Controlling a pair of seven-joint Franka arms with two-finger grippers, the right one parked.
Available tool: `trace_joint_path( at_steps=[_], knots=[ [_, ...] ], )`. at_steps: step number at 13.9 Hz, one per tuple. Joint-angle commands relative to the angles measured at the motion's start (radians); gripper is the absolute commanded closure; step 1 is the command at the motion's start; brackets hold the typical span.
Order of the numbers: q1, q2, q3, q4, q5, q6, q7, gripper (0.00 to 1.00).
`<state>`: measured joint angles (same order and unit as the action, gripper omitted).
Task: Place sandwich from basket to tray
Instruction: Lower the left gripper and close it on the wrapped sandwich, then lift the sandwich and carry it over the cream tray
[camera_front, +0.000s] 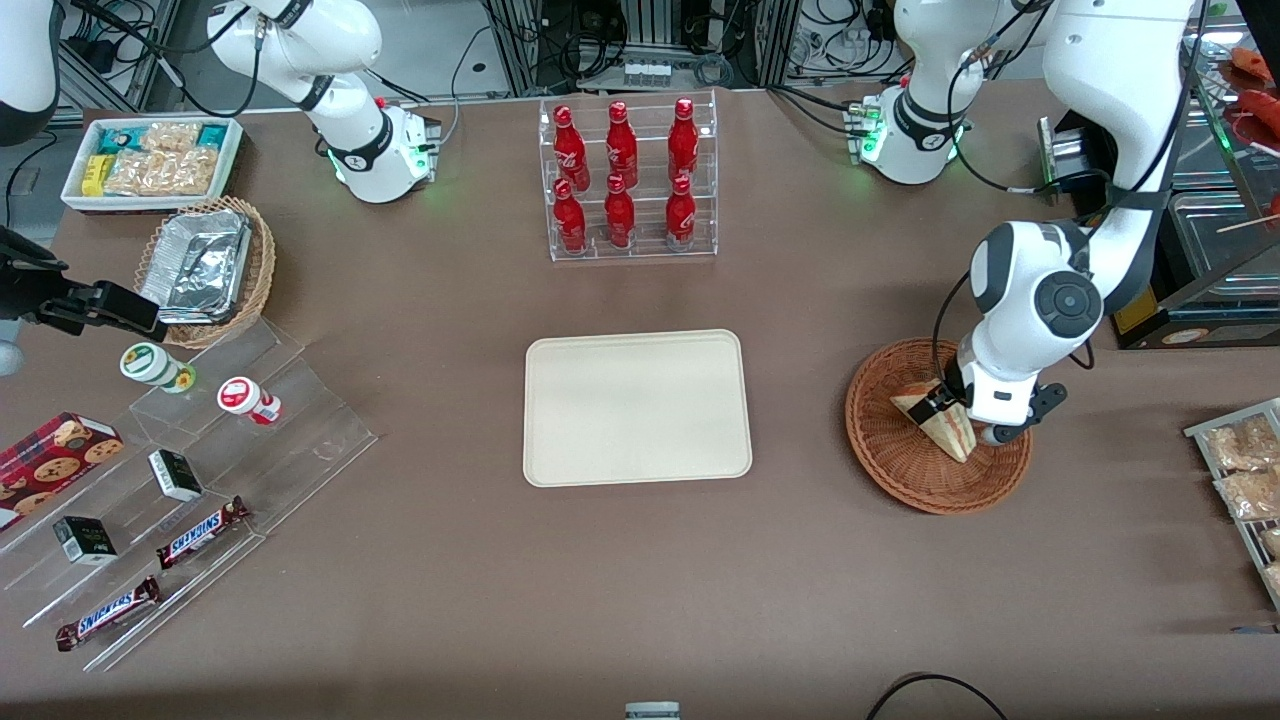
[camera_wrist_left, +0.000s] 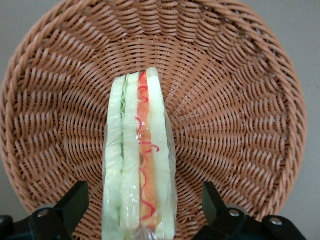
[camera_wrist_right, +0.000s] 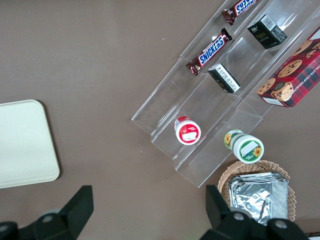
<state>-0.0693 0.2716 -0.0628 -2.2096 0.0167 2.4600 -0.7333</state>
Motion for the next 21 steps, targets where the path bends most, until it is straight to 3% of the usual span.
trace_joint_path(
  at_steps=[1,2,3,8,11,14,21],
  knots=[
    [-0.007,0.006,0.006,-0.001,0.02,0.014,-0.029,0.49],
    [-0.007,0.005,0.006,-0.001,0.02,0.013,-0.031,0.84],
    [-0.007,-0.002,0.006,-0.001,0.02,0.008,-0.028,1.0],
    [-0.007,-0.089,0.006,0.057,0.046,-0.155,-0.015,1.0],
    [-0.042,-0.1,-0.012,0.251,0.068,-0.408,-0.024,1.0],
    [-0.154,-0.063,-0.019,0.46,0.057,-0.587,-0.043,1.0],
    [-0.489,0.076,-0.02,0.582,0.052,-0.534,-0.081,1.0]
  ],
)
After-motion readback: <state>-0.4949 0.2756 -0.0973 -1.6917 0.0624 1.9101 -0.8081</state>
